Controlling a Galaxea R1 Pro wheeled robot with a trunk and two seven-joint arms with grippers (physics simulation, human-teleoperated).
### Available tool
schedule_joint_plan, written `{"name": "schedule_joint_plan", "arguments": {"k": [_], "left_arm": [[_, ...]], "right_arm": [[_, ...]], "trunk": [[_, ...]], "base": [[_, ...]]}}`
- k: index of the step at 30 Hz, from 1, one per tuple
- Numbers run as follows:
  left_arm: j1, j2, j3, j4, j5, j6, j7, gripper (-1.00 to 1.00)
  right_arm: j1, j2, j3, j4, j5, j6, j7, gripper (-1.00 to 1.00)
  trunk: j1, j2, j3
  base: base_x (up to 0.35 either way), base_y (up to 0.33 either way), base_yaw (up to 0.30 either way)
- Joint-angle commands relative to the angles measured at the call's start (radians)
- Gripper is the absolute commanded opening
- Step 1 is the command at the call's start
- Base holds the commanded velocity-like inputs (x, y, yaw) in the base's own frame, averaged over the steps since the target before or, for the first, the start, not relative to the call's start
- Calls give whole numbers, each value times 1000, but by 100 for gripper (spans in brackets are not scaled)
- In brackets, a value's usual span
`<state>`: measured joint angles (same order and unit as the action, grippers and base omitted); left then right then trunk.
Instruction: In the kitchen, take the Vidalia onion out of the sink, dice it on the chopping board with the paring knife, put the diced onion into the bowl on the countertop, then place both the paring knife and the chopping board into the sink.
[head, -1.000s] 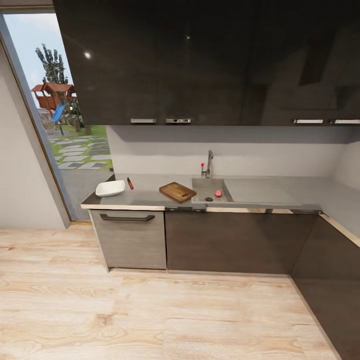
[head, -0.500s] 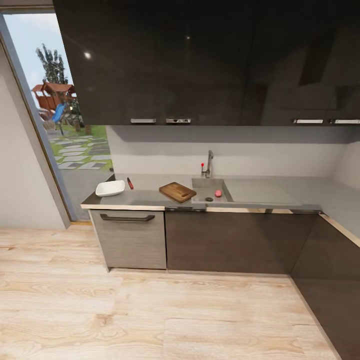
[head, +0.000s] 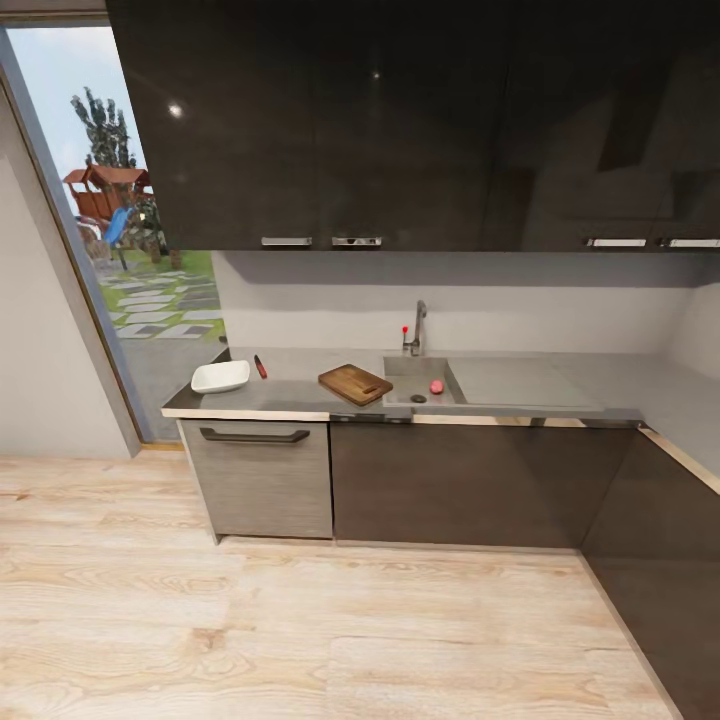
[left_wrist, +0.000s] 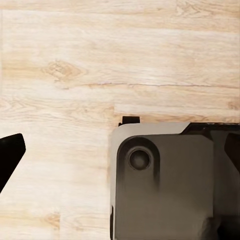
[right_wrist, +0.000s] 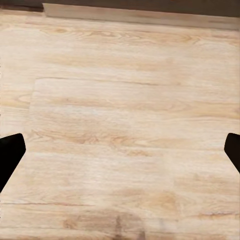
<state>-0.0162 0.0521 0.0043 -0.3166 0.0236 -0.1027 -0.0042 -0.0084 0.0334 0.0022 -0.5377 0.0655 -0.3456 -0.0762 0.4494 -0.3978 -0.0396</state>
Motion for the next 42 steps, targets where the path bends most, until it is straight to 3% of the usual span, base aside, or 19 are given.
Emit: {"name": "schedule_joint_plan", "arguments": {"k": [1,9,14,17,22,28,29,32,37,42], "left_arm": [[-1,0,0,1,2,-3,0,100],[-1,-1,0,3,2,-3,0,100],[-1,-1,0,4,2,-3,0,100],[-1,-1,1,6,2,-3,0,100],[-1,-1,1,7,2,-3,0,100],[-1,-1,2,7,2,-3,0,100],[-1,-1,2,7,2,-3,0,100],[-1,-1,2,7,2,-3,0,100],[-1,-1,2,7,2,-3,0,100],[-1,-1,2,7,2,-2,0,100]], "right_arm": [[-1,0,0,1,7,-2,-7,100],[-1,7,1,-8,7,-3,-8,100],[-1,11,1,-175,7,31,-35,100],[-9,29,2,-324,7,172,-78,100],[-74,54,3,-456,7,366,-117,100],[-284,64,8,-494,8,589,-149,100],[-345,67,8,-494,8,652,-153,100],[-445,92,8,-485,9,726,-162,100],[-621,138,9,-409,16,811,-248,100],[-813,141,9,-223,17,837,-315,100]], "trunk": [[1,-2,-2],[1,-2,-2],[1,-2,-2],[1,-2,-2],[1,-2,-2],[1,-2,-2],[1,-2,-2],[1,-2,-2],[1,-2,-2],[1,-2,-2]], "base": [[0,0,0],[0,0,0],[0,0,0],[0,0,0],[0,0,0],[0,0,0],[0,0,0],[0,0,0],[0,0,0],[47,20,0]]}}
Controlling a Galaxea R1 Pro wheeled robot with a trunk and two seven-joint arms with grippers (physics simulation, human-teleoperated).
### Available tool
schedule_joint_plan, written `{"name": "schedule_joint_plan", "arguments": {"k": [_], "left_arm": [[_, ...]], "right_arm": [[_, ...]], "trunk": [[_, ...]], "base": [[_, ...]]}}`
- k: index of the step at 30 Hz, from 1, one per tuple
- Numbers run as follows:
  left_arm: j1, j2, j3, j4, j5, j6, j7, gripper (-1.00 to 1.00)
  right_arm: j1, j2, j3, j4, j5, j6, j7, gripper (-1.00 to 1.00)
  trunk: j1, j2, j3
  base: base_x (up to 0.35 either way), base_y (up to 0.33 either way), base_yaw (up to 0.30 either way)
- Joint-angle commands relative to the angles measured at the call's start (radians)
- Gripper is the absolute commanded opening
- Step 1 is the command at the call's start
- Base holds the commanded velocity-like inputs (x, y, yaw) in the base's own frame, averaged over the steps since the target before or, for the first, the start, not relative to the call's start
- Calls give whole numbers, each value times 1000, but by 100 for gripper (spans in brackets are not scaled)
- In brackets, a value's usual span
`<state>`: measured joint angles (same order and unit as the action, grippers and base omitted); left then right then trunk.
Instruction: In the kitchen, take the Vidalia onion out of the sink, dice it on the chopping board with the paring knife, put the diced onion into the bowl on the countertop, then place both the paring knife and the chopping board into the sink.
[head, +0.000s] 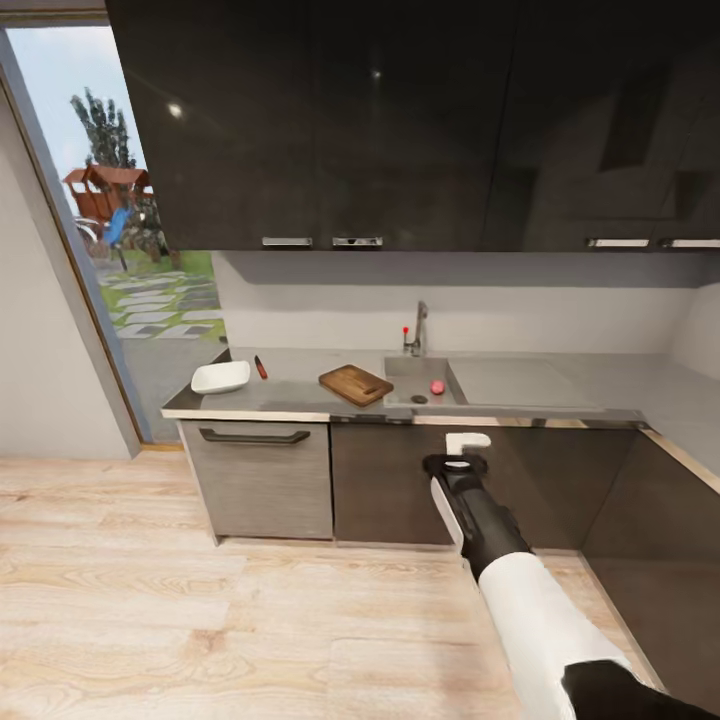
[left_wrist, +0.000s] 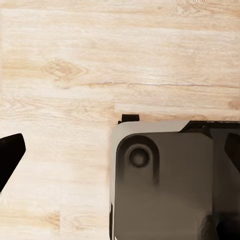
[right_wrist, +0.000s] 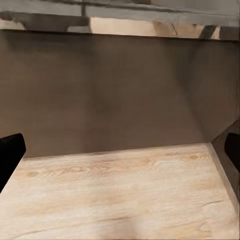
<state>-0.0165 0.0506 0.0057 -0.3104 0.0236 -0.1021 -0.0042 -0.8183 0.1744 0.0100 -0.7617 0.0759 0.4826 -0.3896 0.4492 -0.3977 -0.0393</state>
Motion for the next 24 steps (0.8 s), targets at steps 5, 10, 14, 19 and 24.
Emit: {"name": "schedule_joint_plan", "arguments": {"k": [5,10,14,19,24], "left_arm": [[-1,0,0,0,3,-3,0,100],[-1,0,0,0,3,-2,0,100],[-1,0,0,1,3,-3,0,100],[-1,0,0,1,3,-3,0,100],[-1,0,0,2,2,-2,0,100]], "right_arm": [[-122,0,0,130,5,11,-14,100],[-139,0,-1,148,2,10,-10,100],[-142,0,-2,153,1,5,26,100],[-142,0,-1,155,2,3,45,100],[-142,0,-2,155,4,2,49,100]], "trunk": [[1,-2,-3],[1,-2,-3],[1,-2,-3],[1,-2,-3],[1,-2,-3]], "base": [[204,156,0],[235,188,0],[240,194,0],[241,194,0],[256,186,0]]}}
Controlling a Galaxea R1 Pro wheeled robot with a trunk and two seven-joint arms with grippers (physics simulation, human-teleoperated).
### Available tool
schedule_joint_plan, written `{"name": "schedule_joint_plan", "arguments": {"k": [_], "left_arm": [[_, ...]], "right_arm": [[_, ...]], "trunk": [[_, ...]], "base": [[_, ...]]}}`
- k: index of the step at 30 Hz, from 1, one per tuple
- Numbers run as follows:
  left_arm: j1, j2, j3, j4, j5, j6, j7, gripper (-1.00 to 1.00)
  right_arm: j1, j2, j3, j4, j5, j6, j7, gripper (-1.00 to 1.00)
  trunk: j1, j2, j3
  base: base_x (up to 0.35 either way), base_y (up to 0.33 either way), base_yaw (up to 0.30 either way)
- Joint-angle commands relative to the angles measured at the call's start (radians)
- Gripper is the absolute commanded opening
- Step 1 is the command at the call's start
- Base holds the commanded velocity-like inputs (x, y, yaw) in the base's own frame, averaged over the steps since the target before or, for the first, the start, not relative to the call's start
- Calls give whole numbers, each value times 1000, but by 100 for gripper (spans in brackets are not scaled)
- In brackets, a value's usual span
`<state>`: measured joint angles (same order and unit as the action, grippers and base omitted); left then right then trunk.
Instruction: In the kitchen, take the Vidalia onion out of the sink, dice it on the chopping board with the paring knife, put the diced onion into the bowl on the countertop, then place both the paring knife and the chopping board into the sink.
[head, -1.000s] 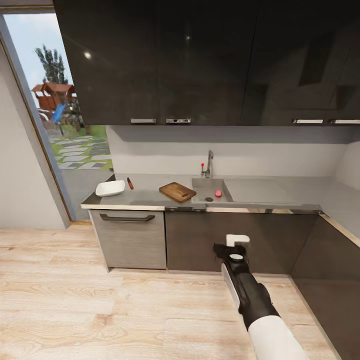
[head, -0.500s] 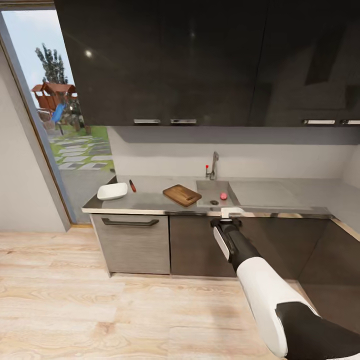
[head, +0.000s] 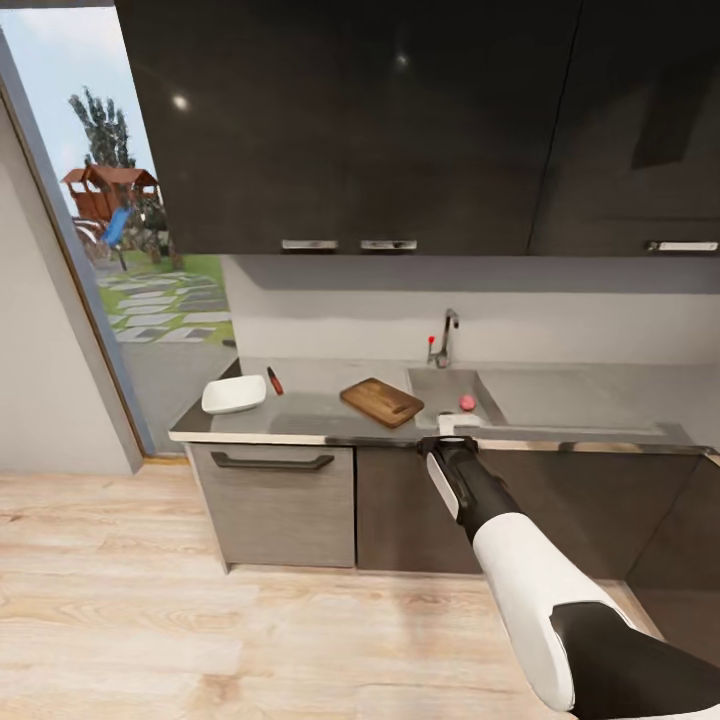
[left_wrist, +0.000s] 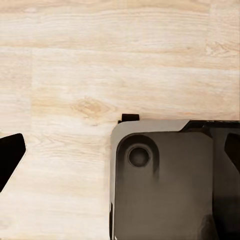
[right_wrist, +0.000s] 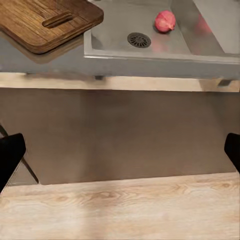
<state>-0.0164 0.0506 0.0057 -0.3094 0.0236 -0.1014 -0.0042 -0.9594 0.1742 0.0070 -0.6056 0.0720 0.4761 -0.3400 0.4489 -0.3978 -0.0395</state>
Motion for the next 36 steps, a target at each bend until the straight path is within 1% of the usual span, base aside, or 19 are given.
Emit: {"name": "schedule_joint_plan", "arguments": {"k": [1,12,26,36], "left_arm": [[-1,0,0,1,2,-3,0,100],[-1,0,0,1,2,-4,0,100],[-1,0,0,1,2,-4,0,100],[-1,0,0,7,1,-4,0,100]], "right_arm": [[-1,0,1,-1,8,9,-1,100],[-1,0,-1,-20,8,9,-2,100],[-1,0,-4,-29,8,11,-4,100],[-1,0,-3,-28,10,10,-8,100]], "trunk": [[1,-2,-2],[1,-2,-2],[1,-2,-2],[1,-2,-2]], "base": [[268,177,0],[283,130,0],[305,5,0],[299,-62,0]]}}
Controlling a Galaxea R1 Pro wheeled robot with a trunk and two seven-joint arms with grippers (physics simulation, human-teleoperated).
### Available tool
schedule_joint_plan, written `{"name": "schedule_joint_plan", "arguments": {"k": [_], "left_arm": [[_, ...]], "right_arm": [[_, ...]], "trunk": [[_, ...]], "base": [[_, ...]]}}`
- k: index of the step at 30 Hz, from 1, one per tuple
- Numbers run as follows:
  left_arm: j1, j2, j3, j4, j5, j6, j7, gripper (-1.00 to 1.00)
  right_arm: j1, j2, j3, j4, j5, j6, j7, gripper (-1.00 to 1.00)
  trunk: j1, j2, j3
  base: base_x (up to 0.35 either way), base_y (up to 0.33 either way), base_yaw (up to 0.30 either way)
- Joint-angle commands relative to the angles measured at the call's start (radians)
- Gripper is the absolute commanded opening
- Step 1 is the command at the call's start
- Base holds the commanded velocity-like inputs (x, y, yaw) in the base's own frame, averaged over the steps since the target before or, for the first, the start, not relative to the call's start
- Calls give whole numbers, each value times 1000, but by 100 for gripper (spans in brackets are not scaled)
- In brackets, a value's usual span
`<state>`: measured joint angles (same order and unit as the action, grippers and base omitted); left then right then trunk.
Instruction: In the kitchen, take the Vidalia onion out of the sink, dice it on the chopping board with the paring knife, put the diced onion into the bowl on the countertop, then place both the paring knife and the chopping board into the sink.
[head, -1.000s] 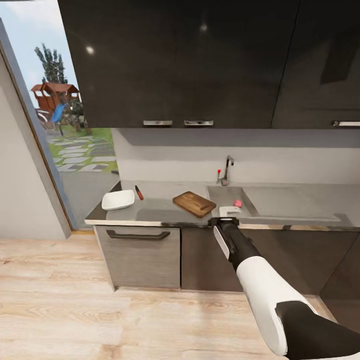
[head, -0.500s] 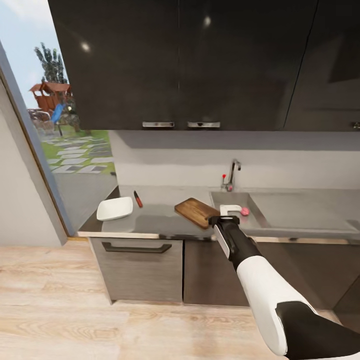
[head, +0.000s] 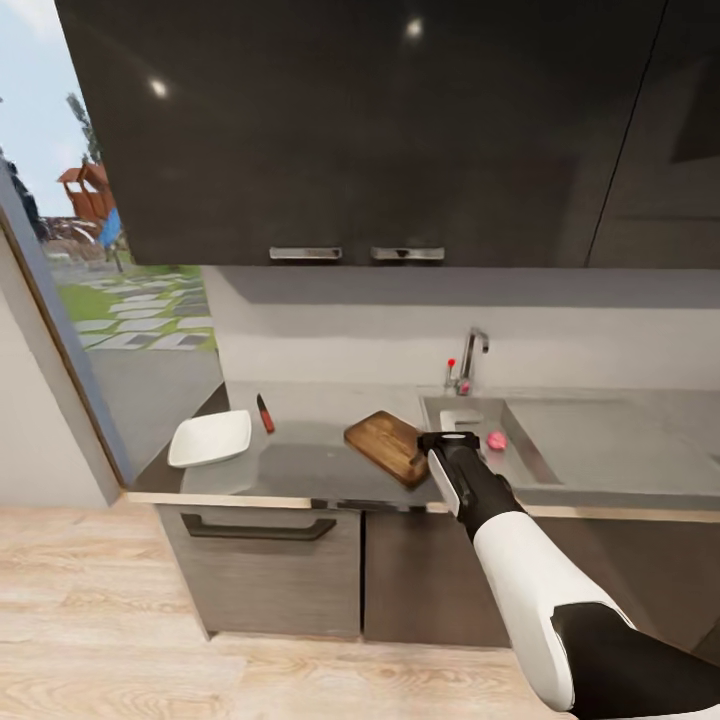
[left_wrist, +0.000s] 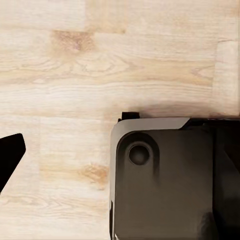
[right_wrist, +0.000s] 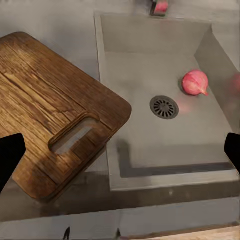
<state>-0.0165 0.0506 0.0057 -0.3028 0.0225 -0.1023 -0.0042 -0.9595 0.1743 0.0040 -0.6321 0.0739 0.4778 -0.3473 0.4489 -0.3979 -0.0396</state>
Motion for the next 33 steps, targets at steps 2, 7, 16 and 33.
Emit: {"name": "schedule_joint_plan", "arguments": {"k": [2,7,16,33], "left_arm": [[-1,0,0,2,2,-3,0,100],[-1,0,0,2,2,-3,0,100],[-1,0,0,2,2,-3,0,100],[-1,0,0,2,2,-3,0,100]], "right_arm": [[-1,0,-1,0,9,9,-1,100],[-1,0,-2,8,9,9,0,100],[-1,0,-2,14,9,9,1,100],[-1,0,-2,18,7,8,1,100]], "trunk": [[1,-2,-4],[1,-2,-10],[1,-2,-25],[1,-2,-52]], "base": [[276,-80,0],[210,-39,0],[40,-4,0],[26,-77,0]]}}
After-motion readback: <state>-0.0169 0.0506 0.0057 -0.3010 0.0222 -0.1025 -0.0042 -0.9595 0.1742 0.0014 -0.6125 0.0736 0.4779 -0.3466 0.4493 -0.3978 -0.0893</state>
